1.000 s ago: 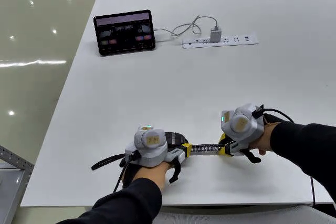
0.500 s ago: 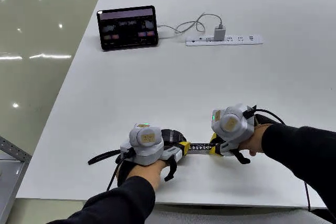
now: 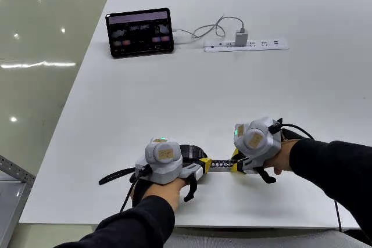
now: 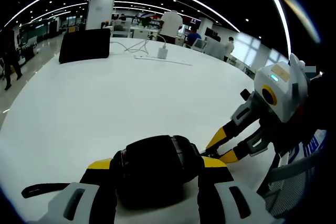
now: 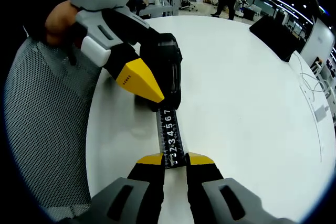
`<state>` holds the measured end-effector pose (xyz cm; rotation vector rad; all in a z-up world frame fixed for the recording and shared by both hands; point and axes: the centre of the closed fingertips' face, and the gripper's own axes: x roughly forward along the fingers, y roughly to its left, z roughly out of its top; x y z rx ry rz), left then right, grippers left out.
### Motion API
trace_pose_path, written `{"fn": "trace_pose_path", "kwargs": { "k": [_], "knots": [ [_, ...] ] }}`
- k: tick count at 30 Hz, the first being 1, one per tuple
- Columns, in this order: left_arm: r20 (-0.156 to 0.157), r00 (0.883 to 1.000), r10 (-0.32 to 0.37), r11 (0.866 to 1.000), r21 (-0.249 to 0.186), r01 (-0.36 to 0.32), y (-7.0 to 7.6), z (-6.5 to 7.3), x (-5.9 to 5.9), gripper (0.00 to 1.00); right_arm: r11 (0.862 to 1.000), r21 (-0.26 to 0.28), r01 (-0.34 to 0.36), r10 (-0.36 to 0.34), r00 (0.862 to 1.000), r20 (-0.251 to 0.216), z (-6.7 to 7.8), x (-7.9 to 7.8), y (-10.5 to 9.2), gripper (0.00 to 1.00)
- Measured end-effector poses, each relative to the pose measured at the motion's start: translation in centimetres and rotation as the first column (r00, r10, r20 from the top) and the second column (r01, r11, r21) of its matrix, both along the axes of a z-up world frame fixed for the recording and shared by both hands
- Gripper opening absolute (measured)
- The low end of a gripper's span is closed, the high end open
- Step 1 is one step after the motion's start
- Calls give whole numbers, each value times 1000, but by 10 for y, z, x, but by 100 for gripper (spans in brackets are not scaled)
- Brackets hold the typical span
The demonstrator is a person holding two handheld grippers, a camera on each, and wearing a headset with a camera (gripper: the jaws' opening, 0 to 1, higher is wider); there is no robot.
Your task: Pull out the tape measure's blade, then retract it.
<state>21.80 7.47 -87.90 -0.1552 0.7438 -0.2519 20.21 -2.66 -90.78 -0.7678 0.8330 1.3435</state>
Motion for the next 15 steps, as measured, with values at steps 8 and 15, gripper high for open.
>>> {"fn": "trace_pose_path", "kwargs": {
  "k": [8, 15],
  "knots": [
    [-6, 1000, -7, 1000, -10, 7, 0, 0, 0, 58, 1000, 12, -6, 6, 1000, 1, 1, 0, 5, 11],
    [-4, 1000, -4, 1000, -12, 4, 0, 0, 0, 58, 1000, 25, -7, 8, 1000, -11, 1, 0, 9, 11]
  ]
}}
